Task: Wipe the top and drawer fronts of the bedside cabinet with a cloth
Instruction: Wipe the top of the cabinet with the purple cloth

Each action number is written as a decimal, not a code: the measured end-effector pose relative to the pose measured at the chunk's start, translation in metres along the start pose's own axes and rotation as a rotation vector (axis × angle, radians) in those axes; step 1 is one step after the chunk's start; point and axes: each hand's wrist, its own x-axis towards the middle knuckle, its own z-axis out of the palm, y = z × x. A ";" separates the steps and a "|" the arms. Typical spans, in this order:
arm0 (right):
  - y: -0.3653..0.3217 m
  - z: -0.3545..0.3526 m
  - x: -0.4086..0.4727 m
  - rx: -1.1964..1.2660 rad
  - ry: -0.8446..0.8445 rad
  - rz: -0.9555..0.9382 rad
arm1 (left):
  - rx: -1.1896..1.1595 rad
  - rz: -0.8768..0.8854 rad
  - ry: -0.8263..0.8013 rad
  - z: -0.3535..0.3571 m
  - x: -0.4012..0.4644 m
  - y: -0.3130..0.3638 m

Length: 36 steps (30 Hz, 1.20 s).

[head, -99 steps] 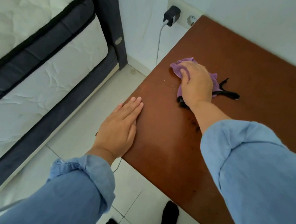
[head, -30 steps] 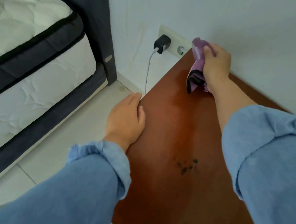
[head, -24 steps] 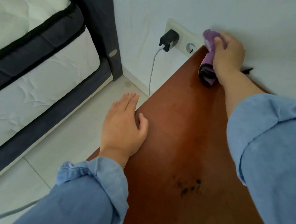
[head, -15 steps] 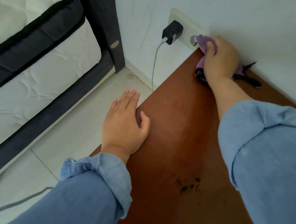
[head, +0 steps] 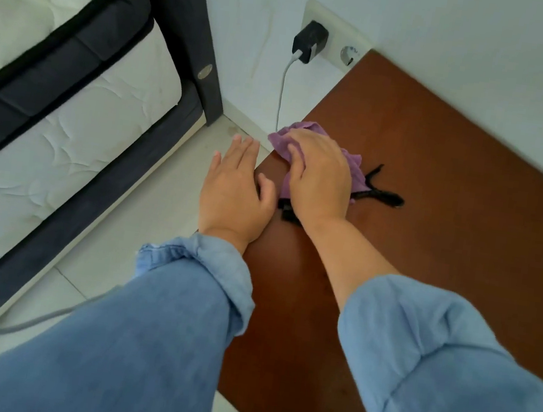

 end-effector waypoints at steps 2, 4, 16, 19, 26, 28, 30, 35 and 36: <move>-0.001 -0.001 -0.001 -0.018 -0.009 0.007 | -0.027 0.018 0.005 -0.007 -0.009 -0.003; -0.001 -0.002 0.000 -0.025 -0.022 0.015 | -0.034 0.033 -0.002 -0.017 -0.023 -0.009; -0.005 -0.005 0.000 -0.131 -0.133 0.076 | -0.020 0.068 -0.079 -0.054 -0.118 -0.077; -0.002 0.005 0.000 -0.136 -0.149 0.193 | -0.037 0.085 -0.076 -0.051 -0.115 -0.078; -0.067 0.013 -0.088 -0.051 -0.024 0.071 | -0.145 0.032 -0.038 -0.051 -0.116 -0.081; -0.081 0.018 -0.116 -0.048 -0.011 -0.012 | -0.172 -0.005 -0.033 -0.051 -0.116 -0.079; -0.086 0.027 -0.130 -0.044 -0.004 -0.030 | -0.200 -0.023 -0.029 -0.052 -0.116 -0.079; -0.087 0.032 -0.132 -0.136 -0.030 -0.010 | -0.216 -0.040 -0.026 -0.052 -0.118 -0.081; -0.087 0.032 -0.131 -0.139 -0.039 -0.006 | -0.215 -0.041 -0.027 -0.052 -0.118 -0.082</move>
